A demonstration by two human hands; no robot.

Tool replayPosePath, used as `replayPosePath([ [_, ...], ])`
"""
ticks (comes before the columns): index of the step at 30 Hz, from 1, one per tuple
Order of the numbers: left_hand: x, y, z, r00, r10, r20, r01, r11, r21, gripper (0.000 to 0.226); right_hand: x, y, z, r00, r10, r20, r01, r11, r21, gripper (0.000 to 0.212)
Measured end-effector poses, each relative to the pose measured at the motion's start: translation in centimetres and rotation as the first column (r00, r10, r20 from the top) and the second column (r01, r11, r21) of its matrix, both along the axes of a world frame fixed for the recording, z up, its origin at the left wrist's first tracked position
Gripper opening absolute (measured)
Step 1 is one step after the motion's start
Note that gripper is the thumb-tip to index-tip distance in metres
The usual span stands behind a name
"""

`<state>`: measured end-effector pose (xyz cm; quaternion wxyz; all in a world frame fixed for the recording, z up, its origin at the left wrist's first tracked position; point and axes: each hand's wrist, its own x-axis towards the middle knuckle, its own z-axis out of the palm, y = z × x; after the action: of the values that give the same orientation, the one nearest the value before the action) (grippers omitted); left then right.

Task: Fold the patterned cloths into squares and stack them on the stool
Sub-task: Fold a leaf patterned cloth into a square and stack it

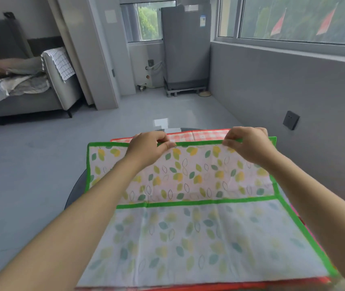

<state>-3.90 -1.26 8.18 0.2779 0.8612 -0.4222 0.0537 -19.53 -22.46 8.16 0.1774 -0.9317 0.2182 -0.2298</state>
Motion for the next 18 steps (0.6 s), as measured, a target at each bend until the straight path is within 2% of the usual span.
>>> replayPosePath([
  [4, -3.6, 2.8, 2.6, 0.999, -0.036, 0.012, 0.034, 0.995, 0.093, 0.021, -4.5, 2.5, 2.6, 0.993, 0.096, -0.069, -0.094, 0.995, 0.041, 0.010],
  [8, -7.5, 5.9, 3.2, 0.997, -0.066, -0.032, 0.070, 0.990, 0.122, 0.021, -8.4, 4.7, 3.4, 0.978, 0.152, -0.145, -0.156, 0.988, -0.016, 0.007],
  [11, -9.7, 7.9, 2.1, 0.993, -0.061, -0.100, 0.073, 0.991, 0.113, 0.021, -11.0, 6.1, 3.0, 0.961, 0.203, -0.188, -0.209, 0.978, -0.013, 0.006],
  [18, -14.1, 10.9, -2.3, 0.945, -0.060, -0.321, 0.103, 0.987, 0.120, 0.017, -14.3, 7.6, -0.4, 0.895, 0.318, -0.312, -0.295, 0.948, 0.118, 0.010],
])
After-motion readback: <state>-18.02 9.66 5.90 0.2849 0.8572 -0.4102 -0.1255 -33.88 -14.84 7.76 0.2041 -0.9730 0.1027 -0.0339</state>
